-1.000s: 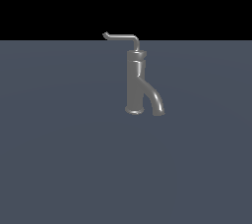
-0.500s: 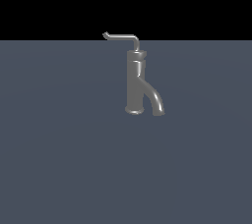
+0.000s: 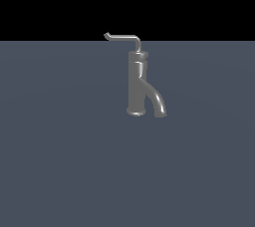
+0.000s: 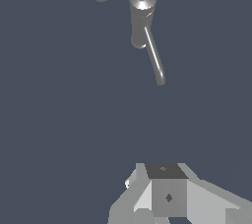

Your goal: Turn on the faucet by rotating a designated handle.

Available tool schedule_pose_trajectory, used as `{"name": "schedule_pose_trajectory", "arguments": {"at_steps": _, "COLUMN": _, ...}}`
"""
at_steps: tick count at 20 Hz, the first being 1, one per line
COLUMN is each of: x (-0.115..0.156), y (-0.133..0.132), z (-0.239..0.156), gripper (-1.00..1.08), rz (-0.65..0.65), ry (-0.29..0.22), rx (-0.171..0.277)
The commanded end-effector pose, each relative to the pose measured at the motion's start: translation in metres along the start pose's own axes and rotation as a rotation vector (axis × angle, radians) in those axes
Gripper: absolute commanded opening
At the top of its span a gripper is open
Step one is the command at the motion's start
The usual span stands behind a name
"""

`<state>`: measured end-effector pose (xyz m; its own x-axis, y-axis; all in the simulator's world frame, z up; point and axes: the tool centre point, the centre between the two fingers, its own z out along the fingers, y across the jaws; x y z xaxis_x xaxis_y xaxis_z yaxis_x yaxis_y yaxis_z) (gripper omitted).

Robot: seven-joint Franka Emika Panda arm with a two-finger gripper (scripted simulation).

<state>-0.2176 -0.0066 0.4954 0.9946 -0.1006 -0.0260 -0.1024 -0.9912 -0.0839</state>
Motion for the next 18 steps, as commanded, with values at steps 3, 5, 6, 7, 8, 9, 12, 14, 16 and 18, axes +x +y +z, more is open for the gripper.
{"name": "schedule_pose_trajectory", "arguments": {"at_steps": 3, "x": 0.026, "y": -0.005, "z": 0.005, "gripper": -1.0, "rz": 0.09, "ry": -0.008, "rx": 0.024}}
{"name": "schedule_pose_trajectory", "arguments": {"at_steps": 5, "x": 0.04, "y": -0.007, "z": 0.008, "gripper": -1.0, "rz": 0.139, "ry": -0.013, "rx": 0.034}}
{"name": "schedule_pose_trajectory", "arguments": {"at_steps": 6, "x": 0.047, "y": -0.009, "z": 0.01, "gripper": -1.0, "rz": 0.164, "ry": -0.015, "rx": 0.039}}
{"name": "schedule_pose_trajectory", "arguments": {"at_steps": 7, "x": 0.054, "y": -0.01, "z": 0.012, "gripper": -1.0, "rz": 0.19, "ry": -0.018, "rx": 0.043}}
{"name": "schedule_pose_trajectory", "arguments": {"at_steps": 8, "x": 0.061, "y": -0.011, "z": 0.014, "gripper": -1.0, "rz": 0.215, "ry": -0.02, "rx": 0.047}}
{"name": "schedule_pose_trajectory", "arguments": {"at_steps": 9, "x": 0.068, "y": -0.013, "z": 0.016, "gripper": -1.0, "rz": 0.241, "ry": -0.023, "rx": 0.05}}
{"name": "schedule_pose_trajectory", "arguments": {"at_steps": 12, "x": 0.09, "y": -0.017, "z": 0.024, "gripper": -1.0, "rz": 0.319, "ry": -0.03, "rx": 0.058}}
{"name": "schedule_pose_trajectory", "arguments": {"at_steps": 14, "x": 0.104, "y": -0.02, "z": 0.03, "gripper": -1.0, "rz": 0.372, "ry": -0.035, "rx": 0.061}}
{"name": "schedule_pose_trajectory", "arguments": {"at_steps": 16, "x": 0.118, "y": -0.023, "z": 0.037, "gripper": -1.0, "rz": 0.425, "ry": -0.039, "rx": 0.063}}
{"name": "schedule_pose_trajectory", "arguments": {"at_steps": 18, "x": 0.131, "y": -0.026, "z": 0.044, "gripper": -1.0, "rz": 0.478, "ry": -0.042, "rx": 0.063}}
